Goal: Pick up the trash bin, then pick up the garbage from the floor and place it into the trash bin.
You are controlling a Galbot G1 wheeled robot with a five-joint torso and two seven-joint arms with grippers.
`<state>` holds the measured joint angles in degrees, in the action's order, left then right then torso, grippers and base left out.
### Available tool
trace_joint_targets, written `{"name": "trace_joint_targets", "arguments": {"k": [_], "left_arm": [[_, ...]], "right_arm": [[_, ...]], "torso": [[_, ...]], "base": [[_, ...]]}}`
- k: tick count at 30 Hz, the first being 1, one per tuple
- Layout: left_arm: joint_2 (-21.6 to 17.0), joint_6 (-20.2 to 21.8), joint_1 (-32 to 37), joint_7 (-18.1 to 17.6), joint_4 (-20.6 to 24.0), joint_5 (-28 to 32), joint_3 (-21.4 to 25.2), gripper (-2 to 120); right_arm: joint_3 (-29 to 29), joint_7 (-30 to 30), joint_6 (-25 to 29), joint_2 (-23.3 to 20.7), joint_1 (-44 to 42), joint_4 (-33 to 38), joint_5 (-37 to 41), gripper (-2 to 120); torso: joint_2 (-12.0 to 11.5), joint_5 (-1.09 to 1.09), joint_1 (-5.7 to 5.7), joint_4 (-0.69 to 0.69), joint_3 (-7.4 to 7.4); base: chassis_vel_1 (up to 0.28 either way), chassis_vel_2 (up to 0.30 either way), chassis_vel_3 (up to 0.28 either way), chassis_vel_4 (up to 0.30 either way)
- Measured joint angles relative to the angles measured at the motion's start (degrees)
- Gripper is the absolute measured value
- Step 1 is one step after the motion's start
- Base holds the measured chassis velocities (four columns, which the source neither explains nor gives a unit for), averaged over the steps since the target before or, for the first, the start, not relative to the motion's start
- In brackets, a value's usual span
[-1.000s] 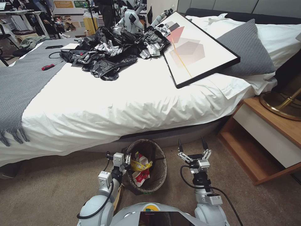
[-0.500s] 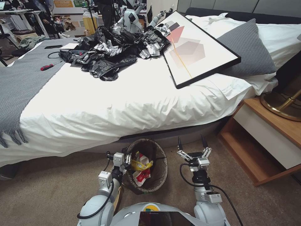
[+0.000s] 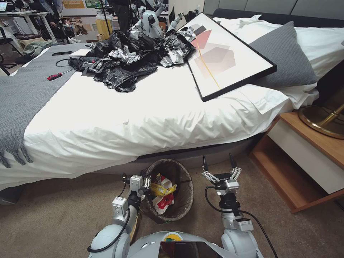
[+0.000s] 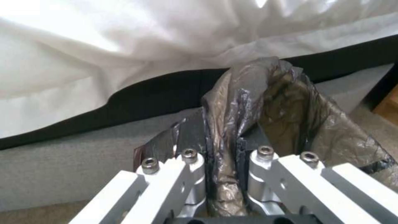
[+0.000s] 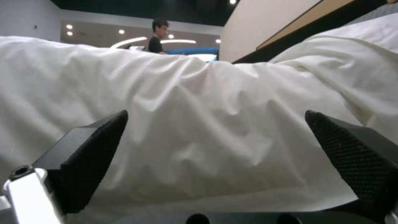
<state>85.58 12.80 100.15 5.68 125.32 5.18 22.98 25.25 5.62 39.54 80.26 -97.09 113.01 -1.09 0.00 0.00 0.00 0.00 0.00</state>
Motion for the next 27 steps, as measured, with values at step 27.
{"name": "trace_joint_targets", "arguments": {"k": [27], "left_arm": [[-0.14,-0.15,1.14,0.37,1.65,-0.16,-0.02,8]], "right_arm": [[-0.17,1.01,-0.06,-0.18,0.58,-0.02,-2.19,100]], "torso": [[0.0,0.0,0.0,0.0,-0.01]], "base": [[0.09,0.087,0.084,0.087]]}}
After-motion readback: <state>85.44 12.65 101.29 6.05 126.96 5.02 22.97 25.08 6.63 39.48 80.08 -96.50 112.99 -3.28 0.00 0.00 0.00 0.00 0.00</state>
